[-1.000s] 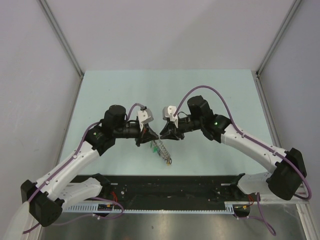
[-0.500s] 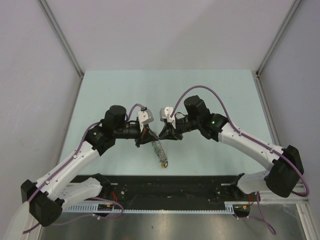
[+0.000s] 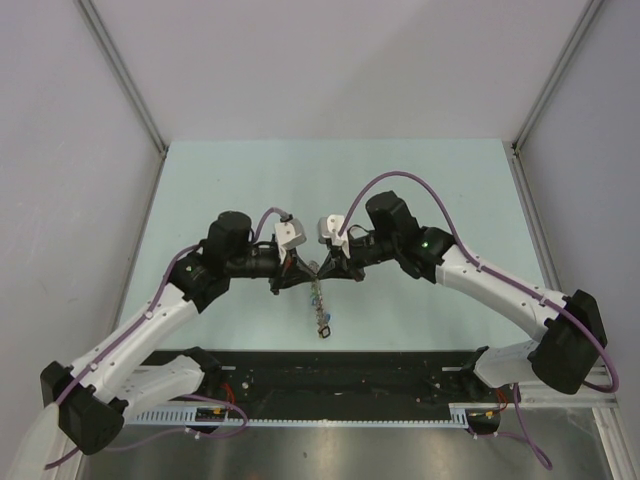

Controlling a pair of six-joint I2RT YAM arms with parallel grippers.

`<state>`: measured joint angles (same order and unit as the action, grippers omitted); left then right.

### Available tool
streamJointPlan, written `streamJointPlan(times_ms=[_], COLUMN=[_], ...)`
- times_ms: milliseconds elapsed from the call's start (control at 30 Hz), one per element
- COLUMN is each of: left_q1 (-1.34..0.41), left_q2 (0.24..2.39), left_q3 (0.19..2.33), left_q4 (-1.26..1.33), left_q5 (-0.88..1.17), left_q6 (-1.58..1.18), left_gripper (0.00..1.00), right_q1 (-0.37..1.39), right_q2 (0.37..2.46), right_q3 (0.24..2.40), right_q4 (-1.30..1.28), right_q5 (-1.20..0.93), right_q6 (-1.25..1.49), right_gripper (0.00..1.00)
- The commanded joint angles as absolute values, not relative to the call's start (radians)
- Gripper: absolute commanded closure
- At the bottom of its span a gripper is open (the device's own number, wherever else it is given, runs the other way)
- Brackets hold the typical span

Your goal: Put the keys on the keyring

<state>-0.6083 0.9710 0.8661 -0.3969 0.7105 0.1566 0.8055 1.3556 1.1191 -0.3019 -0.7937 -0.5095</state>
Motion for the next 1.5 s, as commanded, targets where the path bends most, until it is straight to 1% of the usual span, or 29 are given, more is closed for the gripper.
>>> streamJointPlan(times_ms=[0, 33, 100, 133, 233, 267, 333, 433, 467, 533, 600, 667, 733, 833, 1100, 1300, 1467], left_q1=[-0.614, -0.614, -0.614, -0.612, -0.612, -0.612, -0.612, -0.612, -0.612, -0.612, -0.612, -0.612, -0.612, -0.615, -0.635, -0.675, -0.715], left_q2=[0.882, 0.83, 0.767, 0.74, 0.616, 0.598, 0.565, 0.525, 0.523, 0.537, 0.583, 0.612, 0.658, 0.704, 0.73, 0.767, 0.778], left_q3=[0.867, 0.848, 0.784, 0.763, 0.678, 0.663, 0.615, 0.565, 0.554, 0.542, 0.546, 0.548, 0.543, 0.549, 0.543, 0.537, 0.537], left_q4=[-0.232, -0.198, -0.102, -0.074, 0.001, 0.041, 0.101, 0.181, 0.204, 0.256, 0.278, 0.327, 0.371, 0.413, 0.463, 0.572, 0.598], left_q5=[0.656, 0.628, 0.547, 0.528, 0.448, 0.434, 0.404, 0.403, 0.414, 0.439, 0.494, 0.549, 0.586, 0.63, 0.624, 0.621, 0.604], left_q6=[0.13, 0.115, 0.1, 0.088, 0.052, 0.046, 0.014, -0.037, -0.049, -0.081, -0.107, -0.136, -0.187, -0.238, -0.282, -0.345, -0.348], left_gripper=[0.89, 0.8, 0.73, 0.68, 0.66, 0.65, 0.63, 0.62, 0.61, 0.61, 0.6, 0.6, 0.62, 0.65, 0.65, 0.63, 0.61], right_q1=[0.805, 0.802, 0.798, 0.798, 0.784, 0.776, 0.75, 0.73, 0.726, 0.721, 0.704, 0.681, 0.667, 0.653, 0.689, 0.719, 0.729], right_q2=[1.324, 1.318, 1.293, 1.279, 1.23, 1.217, 1.171, 1.117, 1.108, 1.092, 1.086, 1.091, 1.11, 1.149, 1.251, 1.296, 1.308], right_q3=[1.158, 1.158, 1.152, 1.147, 1.094, 1.057, 1.016, 0.928, 0.905, 0.845, 0.81, 0.746, 0.703, 0.695, 0.676, 0.677, 0.678], right_q4=[-0.249, -0.238, -0.201, -0.183, -0.063, 0.031, 0.124, 0.367, 0.412, 0.507, 0.661, 0.866, 1.08, 1.173, 1.406, 1.437, 1.425], right_q5=[-0.767, -0.77, -0.778, -0.779, -0.787, -0.805, -0.822, -0.831, -0.841, -0.838, -0.83, -0.813, -0.818, -0.807, -0.788, -0.772, -0.773], right_q6=[-0.467, -0.454, -0.436, -0.416, -0.356, -0.33, -0.248, -0.172, -0.125, -0.068, 0.024, 0.11, 0.253, 0.331, 0.455, 0.459, 0.448], right_gripper=[1.0, 1.0, 1.0, 1.0, 1.0, 1.0, 1.0, 1.0, 1.0, 1.0, 1.0, 1.0, 1.0, 1.0, 1.0, 1.0, 1.0])
